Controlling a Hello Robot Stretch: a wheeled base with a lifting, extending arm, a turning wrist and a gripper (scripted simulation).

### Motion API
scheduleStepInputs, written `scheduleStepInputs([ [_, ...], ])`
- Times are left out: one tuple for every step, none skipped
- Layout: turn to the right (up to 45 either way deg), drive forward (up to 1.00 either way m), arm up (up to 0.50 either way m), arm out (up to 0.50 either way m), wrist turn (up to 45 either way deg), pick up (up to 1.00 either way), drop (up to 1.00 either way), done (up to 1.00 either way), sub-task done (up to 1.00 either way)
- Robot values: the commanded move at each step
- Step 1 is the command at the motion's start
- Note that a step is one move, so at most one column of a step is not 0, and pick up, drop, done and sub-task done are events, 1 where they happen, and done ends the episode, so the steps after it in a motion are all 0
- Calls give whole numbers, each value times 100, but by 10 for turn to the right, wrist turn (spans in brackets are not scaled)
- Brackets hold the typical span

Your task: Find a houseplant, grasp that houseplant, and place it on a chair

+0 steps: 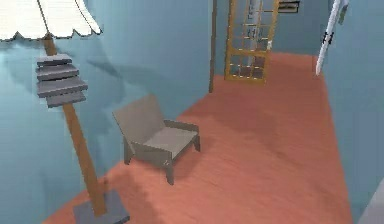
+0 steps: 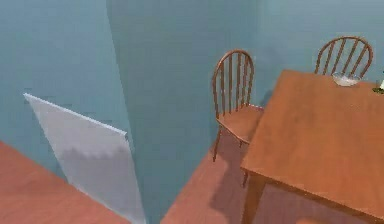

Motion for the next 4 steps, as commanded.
scheduleStepInputs([
  [0,15,0,0,0,0,0,0,0],
  [-450,0,0,0,0,0,0,0,0],
  [-450,0,0,0,0,0,0,0,0],
  [0,25,0,0,0,0,0,0,0],
])
